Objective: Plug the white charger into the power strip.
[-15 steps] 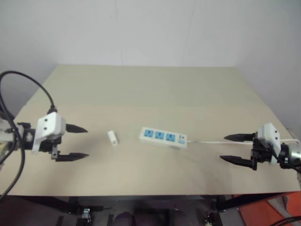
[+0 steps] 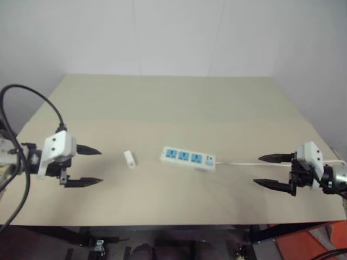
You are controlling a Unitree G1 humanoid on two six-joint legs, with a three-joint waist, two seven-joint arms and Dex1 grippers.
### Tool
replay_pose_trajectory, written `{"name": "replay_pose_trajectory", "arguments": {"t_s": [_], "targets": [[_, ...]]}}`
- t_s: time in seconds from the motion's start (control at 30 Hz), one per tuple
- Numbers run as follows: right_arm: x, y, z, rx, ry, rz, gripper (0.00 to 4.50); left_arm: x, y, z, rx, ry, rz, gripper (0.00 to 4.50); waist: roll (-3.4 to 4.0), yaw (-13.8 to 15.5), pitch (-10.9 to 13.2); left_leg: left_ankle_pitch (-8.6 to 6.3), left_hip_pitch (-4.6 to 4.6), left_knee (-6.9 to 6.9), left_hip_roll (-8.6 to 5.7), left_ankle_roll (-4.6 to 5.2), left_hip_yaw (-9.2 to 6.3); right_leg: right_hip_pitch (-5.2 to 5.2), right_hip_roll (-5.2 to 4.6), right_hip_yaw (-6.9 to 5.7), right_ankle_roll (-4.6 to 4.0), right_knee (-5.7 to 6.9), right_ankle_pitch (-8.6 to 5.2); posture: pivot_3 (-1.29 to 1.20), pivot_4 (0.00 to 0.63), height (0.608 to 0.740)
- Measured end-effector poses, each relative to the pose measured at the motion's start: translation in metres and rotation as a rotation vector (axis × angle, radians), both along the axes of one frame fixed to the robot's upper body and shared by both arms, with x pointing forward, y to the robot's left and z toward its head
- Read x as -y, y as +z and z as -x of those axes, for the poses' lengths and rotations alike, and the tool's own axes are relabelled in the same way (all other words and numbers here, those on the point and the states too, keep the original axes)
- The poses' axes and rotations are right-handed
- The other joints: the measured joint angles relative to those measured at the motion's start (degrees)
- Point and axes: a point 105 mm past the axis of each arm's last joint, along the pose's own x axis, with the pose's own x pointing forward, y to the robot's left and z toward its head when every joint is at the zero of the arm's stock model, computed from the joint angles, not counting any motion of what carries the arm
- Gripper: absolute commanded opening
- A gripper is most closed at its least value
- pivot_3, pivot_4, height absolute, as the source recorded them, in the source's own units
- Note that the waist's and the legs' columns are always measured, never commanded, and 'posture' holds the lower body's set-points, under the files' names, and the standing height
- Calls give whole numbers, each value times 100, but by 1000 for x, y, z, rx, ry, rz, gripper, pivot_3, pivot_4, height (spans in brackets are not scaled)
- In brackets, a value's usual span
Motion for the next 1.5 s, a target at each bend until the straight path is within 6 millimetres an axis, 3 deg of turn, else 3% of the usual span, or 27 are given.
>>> {"name": "replay_pose_trajectory", "arguments": {"t_s": [0.1, 0.23, 0.43, 0.73, 1.07, 1.23, 1.5], "targets": [[-4, 5, -4, 21, 12, -9, 4500, -1, 1, -3, 11, 7, -6, 4481, 0, -10, 0, 0, 2, 0, 0, 0, 2, 0, 1, 1, 0, 0, 0, 0, 150, 740], [-28, 7, -22, 68, 61, -42, 4500, 2, 1, -7, 23, 1, -12, 4481, -1, -49, -1, 0, 13, -4, -1, -1, 8, 6, 5, 3, -2, 0, 0, 0, 150, 740], [-67, -18, -52, 49, 138, -51, 4500, 2, 1, -10, 21, -6, -21, 4481, -1, -32, 0, 1, 5, -11, -4, -1, 9, -2, 3, 3, -3, -2, 0, 0, 150, 740], [-102, -40, -74, 11, 196, -82, 4500, 1, -5, -9, 10, -13, -38, 4481, -1, -30, 0, 1, 7, -18, -2, -2, 8, -2, 1, 2, -5, -2, 0, 0, 150, 740], [-108, -55, -87, -52, 174, -112, 4500, 3, -7, -6, 5, -21, -43, 4481, -1, -48, 0, 3, 10, -25, -2, -6, 6, -2, 1, 2, -6, -2, 0, 0, 150, 740], [-105, -66, -84, -89, 176, -114, 4500, 3, -7, -6, 6, -21, -44, 4481, -1, -50, 0, 4, 10, -29, -2, -7, 6, -2, 0, 2, -7, -4, 1, 0, 150, 740], [-105, -66, -83, -57, 176, -141, 4500, 3, -7, -6, 5, -22, -44, 4481, 0, -71, 0, 5, 12, -32, 0, -8, 3, -2, 1, 2, -7, -3, 1, 0, 150, 740]]}}
